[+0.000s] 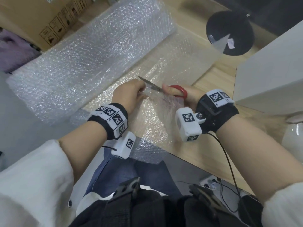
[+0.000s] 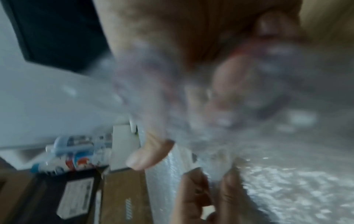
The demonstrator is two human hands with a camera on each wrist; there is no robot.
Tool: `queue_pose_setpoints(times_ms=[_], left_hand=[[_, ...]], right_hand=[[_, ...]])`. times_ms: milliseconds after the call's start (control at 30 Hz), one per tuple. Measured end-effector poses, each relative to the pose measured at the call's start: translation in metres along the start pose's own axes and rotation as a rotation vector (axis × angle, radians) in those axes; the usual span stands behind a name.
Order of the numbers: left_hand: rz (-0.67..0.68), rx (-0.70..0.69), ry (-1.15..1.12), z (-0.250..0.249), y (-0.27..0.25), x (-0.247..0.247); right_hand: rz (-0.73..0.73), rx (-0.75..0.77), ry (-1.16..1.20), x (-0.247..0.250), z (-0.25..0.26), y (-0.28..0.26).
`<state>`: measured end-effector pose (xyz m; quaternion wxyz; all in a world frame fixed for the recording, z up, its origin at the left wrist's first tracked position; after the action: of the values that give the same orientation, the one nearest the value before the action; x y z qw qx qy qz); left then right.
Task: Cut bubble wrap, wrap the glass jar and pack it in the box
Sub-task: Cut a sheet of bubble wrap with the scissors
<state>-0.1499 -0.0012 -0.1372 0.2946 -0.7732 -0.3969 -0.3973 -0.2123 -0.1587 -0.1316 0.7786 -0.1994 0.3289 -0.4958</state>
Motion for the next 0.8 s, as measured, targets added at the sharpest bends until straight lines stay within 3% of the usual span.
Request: queue_pose_setpoints(times_ms=[133,300,533,667,800], left_hand=[[-0.037,-0.005,-0.044,-0.002,-0.001,0.002],[-0.012,-0.154,-0.084,-0.005,0.002,0.006],[-0.025,-0.164,-0.109,-0.004,0.005,0.006],[-0.009,-0.153,-0.082,-0.004,0.005,0.0],[-0.022,-0.244,-0.07,-0.013,0.0,-0.002]], right_hand=[[-0.012,-0.023,-0.013,-0.004,0.01,-0.002],[-0.011,0.032,-0.045,-0.018,0.021,0.001],[-0.146,0.065,-0.08,-0.006,0.02,0.0],[-0.163,0.061,-0.217,0.003,0.017,-0.002],[-0.127,0.027,-0.112,0.005,0.012,-0.004]])
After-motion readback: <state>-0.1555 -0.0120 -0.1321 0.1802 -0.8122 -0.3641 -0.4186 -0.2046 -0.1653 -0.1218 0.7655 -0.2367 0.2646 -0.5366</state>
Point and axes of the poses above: each hand's wrist, its own y-axis towards the middle knuckle, its own x-axis out of the back of the hand, z = x × y, the point moved 3 cm from there along y, towards the middle knuckle, and after that the axes turned 6 degrees about x, right-handed, at the moved point
